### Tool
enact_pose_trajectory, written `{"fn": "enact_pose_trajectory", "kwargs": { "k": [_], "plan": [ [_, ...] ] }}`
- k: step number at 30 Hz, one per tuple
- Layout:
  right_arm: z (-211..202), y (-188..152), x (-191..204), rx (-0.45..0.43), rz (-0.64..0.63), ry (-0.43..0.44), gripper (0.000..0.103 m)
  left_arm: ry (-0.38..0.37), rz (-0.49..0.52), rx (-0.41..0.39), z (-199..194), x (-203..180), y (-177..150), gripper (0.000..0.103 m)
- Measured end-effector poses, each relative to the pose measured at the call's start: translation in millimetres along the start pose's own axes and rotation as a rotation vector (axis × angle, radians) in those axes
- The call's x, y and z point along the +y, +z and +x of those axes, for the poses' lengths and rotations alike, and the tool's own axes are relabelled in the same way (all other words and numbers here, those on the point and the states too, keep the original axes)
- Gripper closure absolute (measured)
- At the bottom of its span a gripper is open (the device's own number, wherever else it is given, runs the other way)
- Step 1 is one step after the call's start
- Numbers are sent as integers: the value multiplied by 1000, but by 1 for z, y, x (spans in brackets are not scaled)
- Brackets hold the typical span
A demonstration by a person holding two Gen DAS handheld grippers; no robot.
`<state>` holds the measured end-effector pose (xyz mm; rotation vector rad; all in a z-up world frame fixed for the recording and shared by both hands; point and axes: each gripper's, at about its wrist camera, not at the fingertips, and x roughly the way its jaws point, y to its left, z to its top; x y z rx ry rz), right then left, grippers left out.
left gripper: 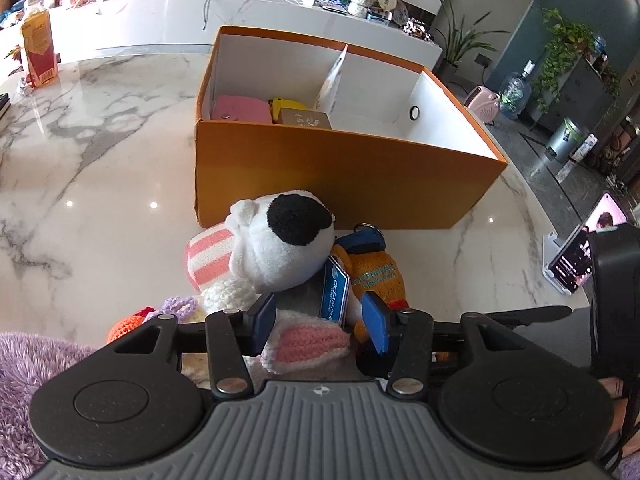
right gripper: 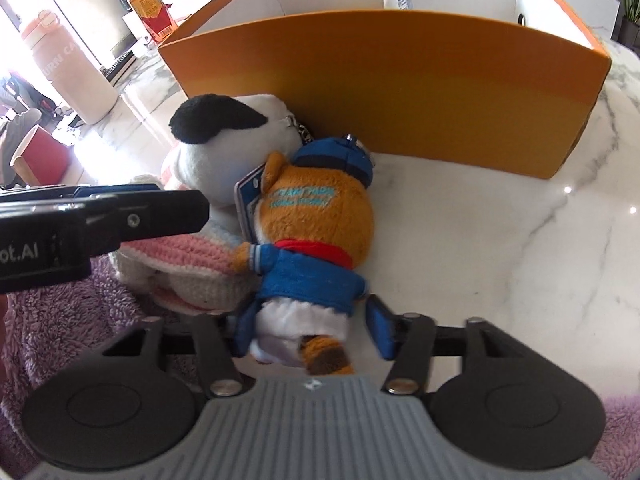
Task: Organize objects
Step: 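Grasp orange-blue plush bear with right gripper while left grasps white-pink bunny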
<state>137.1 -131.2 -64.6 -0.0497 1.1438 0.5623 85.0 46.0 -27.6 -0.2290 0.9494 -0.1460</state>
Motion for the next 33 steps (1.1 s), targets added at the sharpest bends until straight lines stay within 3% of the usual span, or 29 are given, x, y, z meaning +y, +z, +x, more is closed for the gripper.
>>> {"fn": "enact_pose_trajectory", "kwargs": {
  "k": [4,8,13,18,24,28,33],
  "plan": [
    [-2,0,-4,18,7,-11,58,4,143,25,-4,-12,-5,46],
    [-8,-3,-10,33,14,-47,58,55,302,47,-6,-22,-12,46],
    [-14,-10,-13,49,23,-61,55,59,430,61,-13,-26,-16,45],
    [-24,-10,-14,14,14,-64,50,73,627,93,-21,-30,-20,31],
    [-25,-3,-6,-20,-26,-72,43,150,846,194,-7,-27,-28,29],
    [-22,1,-6,-20,-46,-79,43,162,931,248,7,-28,-37,28],
    [-14,2,-1,-17,-58,-90,43,195,1008,257,21,-32,-43,20]
  ]
}}
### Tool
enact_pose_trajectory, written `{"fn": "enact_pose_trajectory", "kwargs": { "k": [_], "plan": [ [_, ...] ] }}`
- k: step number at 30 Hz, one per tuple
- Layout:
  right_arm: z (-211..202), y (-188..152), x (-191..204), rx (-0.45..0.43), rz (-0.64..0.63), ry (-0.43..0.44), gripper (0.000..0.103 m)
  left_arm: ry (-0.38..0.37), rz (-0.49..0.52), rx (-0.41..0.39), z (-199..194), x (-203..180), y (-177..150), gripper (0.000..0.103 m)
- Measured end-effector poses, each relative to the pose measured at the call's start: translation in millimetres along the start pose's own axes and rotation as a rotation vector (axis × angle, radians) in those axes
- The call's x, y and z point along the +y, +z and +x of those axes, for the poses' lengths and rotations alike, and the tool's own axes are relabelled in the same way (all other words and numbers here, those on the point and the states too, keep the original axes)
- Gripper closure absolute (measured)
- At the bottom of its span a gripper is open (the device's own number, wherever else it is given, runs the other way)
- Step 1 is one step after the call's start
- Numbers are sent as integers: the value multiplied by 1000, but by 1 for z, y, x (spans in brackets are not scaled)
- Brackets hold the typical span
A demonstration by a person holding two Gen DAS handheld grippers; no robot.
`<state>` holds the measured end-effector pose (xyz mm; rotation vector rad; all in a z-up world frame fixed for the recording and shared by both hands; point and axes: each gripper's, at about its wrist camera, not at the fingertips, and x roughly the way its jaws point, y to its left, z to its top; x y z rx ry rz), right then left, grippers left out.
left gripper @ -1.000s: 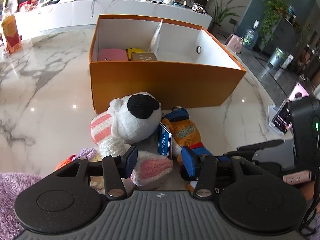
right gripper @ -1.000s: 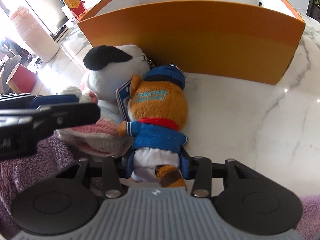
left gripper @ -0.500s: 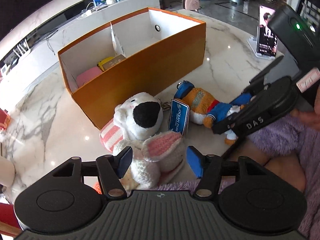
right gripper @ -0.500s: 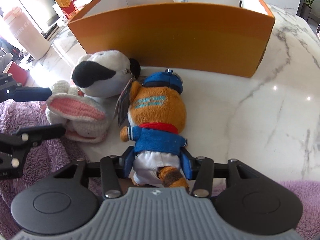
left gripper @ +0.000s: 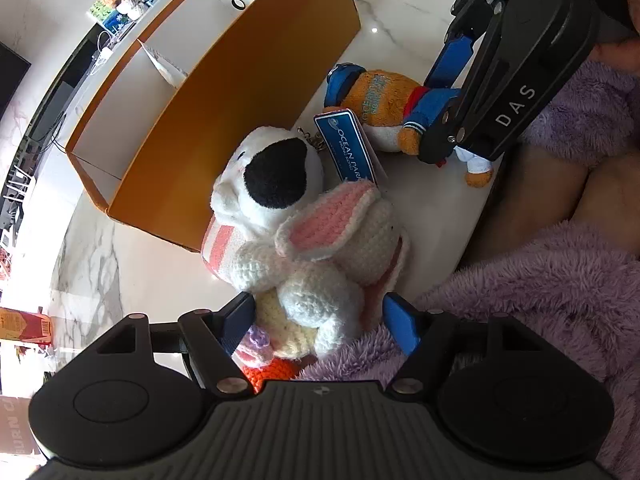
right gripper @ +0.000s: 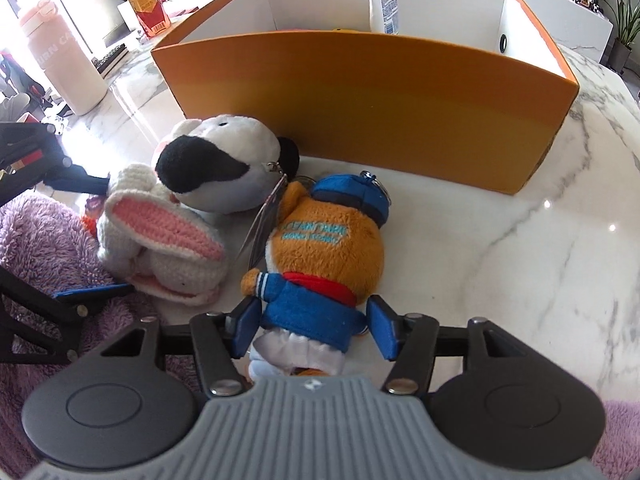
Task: Organize objects
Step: 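Grasp orange-blue plush bear with right gripper while left grasps white-pink bunny, then lift plush bear with right gripper while left lifts bunny plush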
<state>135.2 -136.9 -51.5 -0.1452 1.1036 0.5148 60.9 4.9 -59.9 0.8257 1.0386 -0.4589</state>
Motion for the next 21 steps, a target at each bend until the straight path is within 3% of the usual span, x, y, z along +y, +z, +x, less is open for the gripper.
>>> {"fn": "enact_pose_trajectory", "kwargs": {
  "k": [6,13,18,21],
  "plan": [
    [6,5,2,-1,10,10,43,42,43,23,12,-9,1,17],
    [8,6,2,-2,14,8,53,112,49,46,22,-28,-2,16],
    [3,2,-3,9,38,2,55,190,83,73,27,-49,0,27],
    [0,-3,-6,12,44,-8,55,196,64,63,24,-55,-1,35]
  ]
}}
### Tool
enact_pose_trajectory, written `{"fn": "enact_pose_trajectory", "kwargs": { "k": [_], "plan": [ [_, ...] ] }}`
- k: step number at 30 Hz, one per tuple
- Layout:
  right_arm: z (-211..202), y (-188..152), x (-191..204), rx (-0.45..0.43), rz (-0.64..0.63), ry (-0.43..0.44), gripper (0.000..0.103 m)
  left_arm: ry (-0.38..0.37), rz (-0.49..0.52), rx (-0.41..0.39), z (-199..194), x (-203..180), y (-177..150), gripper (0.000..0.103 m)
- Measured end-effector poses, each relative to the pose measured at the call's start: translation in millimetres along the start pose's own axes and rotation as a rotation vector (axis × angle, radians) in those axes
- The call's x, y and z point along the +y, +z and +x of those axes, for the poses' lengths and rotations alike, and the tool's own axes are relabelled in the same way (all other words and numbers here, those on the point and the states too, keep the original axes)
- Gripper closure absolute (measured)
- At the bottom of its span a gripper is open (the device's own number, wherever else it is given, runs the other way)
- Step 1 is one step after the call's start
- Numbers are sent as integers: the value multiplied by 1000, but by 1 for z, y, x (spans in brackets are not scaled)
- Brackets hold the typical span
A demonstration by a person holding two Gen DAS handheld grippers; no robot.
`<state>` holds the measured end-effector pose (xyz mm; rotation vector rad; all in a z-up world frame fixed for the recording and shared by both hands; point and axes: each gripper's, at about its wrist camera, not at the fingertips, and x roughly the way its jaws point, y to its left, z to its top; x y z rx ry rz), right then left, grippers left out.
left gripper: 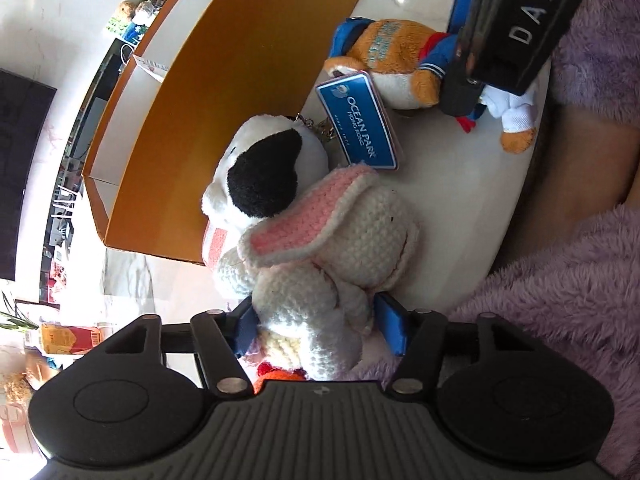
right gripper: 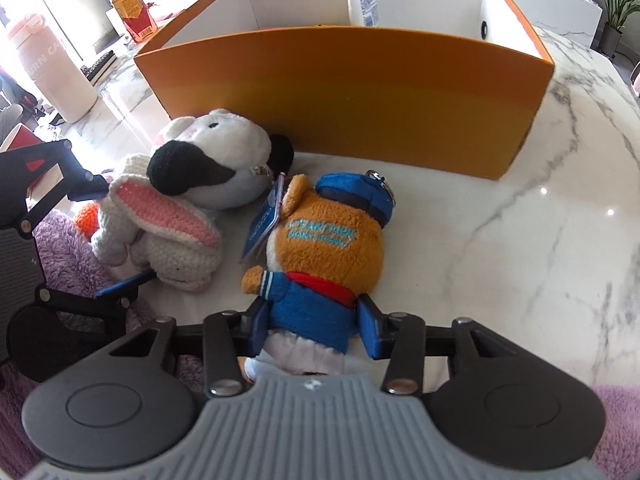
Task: Organize objects
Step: 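Lift plush bear with right gripper while left lifts bunny plush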
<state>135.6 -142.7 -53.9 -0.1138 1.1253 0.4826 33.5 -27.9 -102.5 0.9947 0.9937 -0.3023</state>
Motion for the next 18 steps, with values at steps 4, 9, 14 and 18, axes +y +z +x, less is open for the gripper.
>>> {"fn": "enact_pose_trajectory", "kwargs": {
  "k": [4,9,14,18],
  "plan": [
    [-3,-6,-7,1,18,-15,56,-90,-136,-26,-13,11,1,43],
    [-6,-9,-18,-2,67,-30,56,-267,-330,-80,-26,18,8,43],
    [-17,-22,-39,-2,121,-33,56,-420,-656,-90,-20,31,8,43],
    [-23,-30,-49,-3,156,-16,55,-574,-929,-79,-3,55,6,41]
  ]
}}
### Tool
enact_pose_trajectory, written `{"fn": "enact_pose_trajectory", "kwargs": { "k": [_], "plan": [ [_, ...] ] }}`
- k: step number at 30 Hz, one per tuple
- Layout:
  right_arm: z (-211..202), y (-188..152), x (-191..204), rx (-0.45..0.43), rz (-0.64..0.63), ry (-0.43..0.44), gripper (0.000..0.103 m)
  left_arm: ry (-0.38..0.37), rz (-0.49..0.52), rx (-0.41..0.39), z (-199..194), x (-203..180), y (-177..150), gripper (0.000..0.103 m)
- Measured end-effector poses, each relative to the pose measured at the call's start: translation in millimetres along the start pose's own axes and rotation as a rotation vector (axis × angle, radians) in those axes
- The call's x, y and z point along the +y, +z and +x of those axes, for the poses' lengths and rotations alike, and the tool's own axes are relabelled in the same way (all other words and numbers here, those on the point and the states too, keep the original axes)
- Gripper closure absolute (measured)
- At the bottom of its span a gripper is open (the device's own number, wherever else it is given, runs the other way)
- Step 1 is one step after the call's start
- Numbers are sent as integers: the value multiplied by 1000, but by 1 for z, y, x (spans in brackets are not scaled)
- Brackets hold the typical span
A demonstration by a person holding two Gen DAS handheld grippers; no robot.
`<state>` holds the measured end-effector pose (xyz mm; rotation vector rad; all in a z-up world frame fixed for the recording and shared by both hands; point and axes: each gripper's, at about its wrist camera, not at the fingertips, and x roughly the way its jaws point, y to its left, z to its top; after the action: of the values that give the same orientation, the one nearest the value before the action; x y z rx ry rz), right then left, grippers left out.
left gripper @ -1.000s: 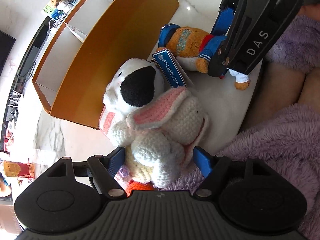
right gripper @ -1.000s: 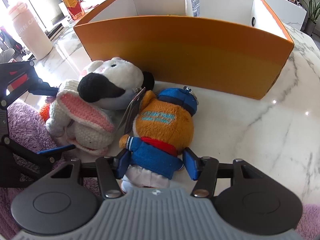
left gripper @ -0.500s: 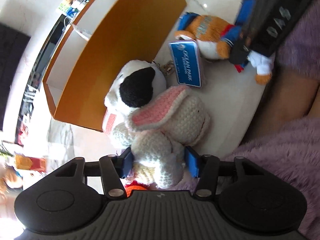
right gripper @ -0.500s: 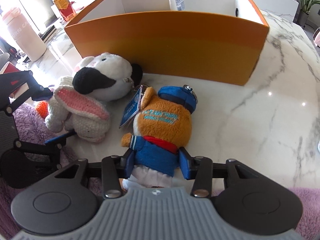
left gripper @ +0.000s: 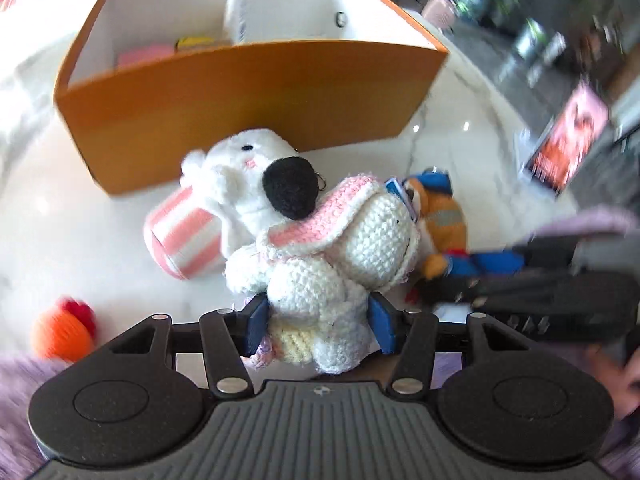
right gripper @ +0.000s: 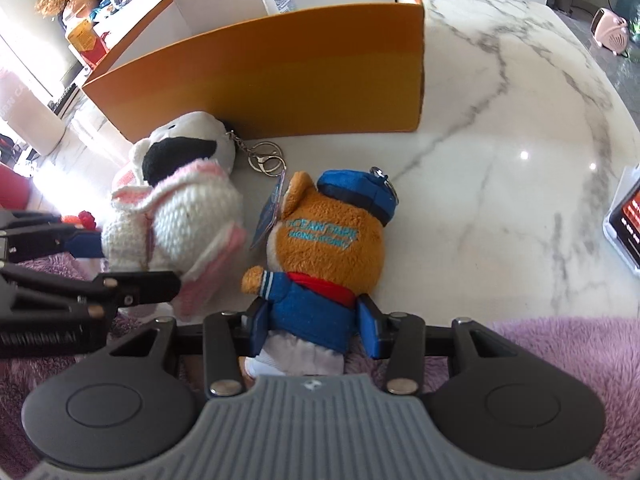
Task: Organize objects
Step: 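Lift plush bear with right gripper while left lifts bunny plush, then carry plush bear and bunny toward orange box with both grippers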
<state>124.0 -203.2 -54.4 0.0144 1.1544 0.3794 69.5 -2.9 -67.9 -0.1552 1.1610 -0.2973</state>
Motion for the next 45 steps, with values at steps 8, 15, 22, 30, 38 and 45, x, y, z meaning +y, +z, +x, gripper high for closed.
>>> {"fn": "enact_pose_trajectory", "kwargs": {
  "k": [8,15,22,30,38,45],
  "plan": [
    [-2,0,-2,-5,10,23,53,18,60,-39,0,-18,25,33],
    [-3,1,-7,-12,18,40,52,130,272,-160,-18,-46,14,32],
    [-6,2,-8,-19,12,40,52,271,559,-161,-8,-79,-7,28],
    [-6,2,-9,-22,18,37,51,377,645,-155,22,-88,-17,20],
    [-2,3,-9,-25,18,41,51,409,630,-129,38,-84,-15,34],
    [-2,1,-9,-44,9,51,56,324,452,-149,25,-68,-6,43]
  ]
}}
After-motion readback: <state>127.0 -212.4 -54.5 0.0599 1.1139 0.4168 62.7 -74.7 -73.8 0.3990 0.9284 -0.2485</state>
